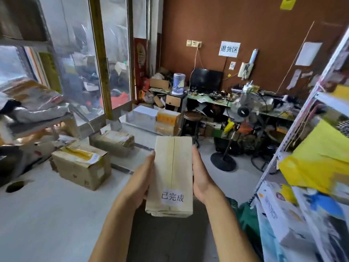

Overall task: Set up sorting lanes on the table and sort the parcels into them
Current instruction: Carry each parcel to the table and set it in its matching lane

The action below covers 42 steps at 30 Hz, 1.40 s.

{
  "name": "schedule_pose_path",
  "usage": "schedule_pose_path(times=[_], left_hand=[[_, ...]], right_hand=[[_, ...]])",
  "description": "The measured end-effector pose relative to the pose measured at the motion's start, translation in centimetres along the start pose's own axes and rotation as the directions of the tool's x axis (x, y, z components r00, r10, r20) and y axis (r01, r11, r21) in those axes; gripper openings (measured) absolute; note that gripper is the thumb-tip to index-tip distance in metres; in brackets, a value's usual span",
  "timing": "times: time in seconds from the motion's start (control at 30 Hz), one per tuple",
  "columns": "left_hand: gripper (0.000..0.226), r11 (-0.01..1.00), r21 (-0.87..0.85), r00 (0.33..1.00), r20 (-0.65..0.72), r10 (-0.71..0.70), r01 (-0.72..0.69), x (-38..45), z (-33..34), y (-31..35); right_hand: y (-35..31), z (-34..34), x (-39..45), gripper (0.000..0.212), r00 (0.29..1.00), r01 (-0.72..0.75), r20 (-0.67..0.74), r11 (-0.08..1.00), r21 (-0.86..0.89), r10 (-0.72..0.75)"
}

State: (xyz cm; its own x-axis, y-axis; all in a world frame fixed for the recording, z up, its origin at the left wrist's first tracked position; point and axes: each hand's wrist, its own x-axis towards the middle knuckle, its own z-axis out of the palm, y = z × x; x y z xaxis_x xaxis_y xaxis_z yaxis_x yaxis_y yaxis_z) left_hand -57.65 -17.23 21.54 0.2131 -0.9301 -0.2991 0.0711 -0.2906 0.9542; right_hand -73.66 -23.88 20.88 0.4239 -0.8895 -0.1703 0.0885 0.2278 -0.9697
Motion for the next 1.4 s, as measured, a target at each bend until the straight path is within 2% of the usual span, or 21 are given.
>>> schedule_pose_path(times=[0.17,0.33,0.43,0.73,0.87,0.97,1.17,1.3,1.33,1.4], left_hand=[[0.044,0.999,-0.037,0.999,0.05,-0.006,0.007,8.3,2.7,3.7],[0.062,1.0,0.019,0.997,0.073,-0.011,0.01,15.0,4.9,5.8],[0.063,0.998,0.027,0.996,0.075,-0.057,0.055,19.5,5.7,6.4],[0.054,0.991,0.007,0.991,0.009,-0.134,0.134,34.1,8.9,8.8],[0.052,0.992,-0.041,0.992,-0.02,-0.121,0.12,40.7,10.2,11.5],[0.06,0.994,-0.061,0.993,-0.071,-0.098,0.094,44.9,10.4,13.4],[0.068,0.988,-0.151,0.965,-0.255,-0.057,0.019,50.8,6.9,15.0],[0.099,0.972,-0.233,0.913,-0.389,-0.121,0.029,54.3,2.8,14.8],[0.096,0.967,-0.254,0.9,-0.418,-0.125,0.017,55.2,1.5,14.7],[0.072,0.951,-0.308,0.867,-0.481,-0.131,-0.027,56.7,-0.8,14.5]], right_hand=[[-3.3,-3.9,6.9,0.074,1.0,0.01,-0.013,1.0,0.007,-0.01],[-5.0,-7.3,12.6,0.073,0.999,0.037,-0.035,0.998,0.046,-0.036],[-5.3,-9.1,16.6,0.072,0.999,0.027,-0.043,0.999,0.042,-0.025],[-5.7,-15.5,32.3,0.072,0.998,-0.027,0.064,0.997,0.076,0.022],[-8.7,-18.4,40.2,0.068,0.99,-0.009,0.141,0.998,0.056,0.001],[-11.1,-19.6,46.1,0.064,0.979,0.016,0.203,1.0,0.007,-0.017],[-13.4,-16.1,58.5,0.063,0.918,-0.03,0.39,0.992,-0.119,0.075],[-12.5,-11.4,66.0,0.06,0.848,-0.084,0.5,0.976,-0.202,0.177],[-12.2,-9.9,67.7,0.058,0.828,-0.094,0.526,0.972,-0.215,0.197],[-11.3,-7.0,70.7,0.058,0.795,-0.102,0.568,0.97,-0.222,0.214]])
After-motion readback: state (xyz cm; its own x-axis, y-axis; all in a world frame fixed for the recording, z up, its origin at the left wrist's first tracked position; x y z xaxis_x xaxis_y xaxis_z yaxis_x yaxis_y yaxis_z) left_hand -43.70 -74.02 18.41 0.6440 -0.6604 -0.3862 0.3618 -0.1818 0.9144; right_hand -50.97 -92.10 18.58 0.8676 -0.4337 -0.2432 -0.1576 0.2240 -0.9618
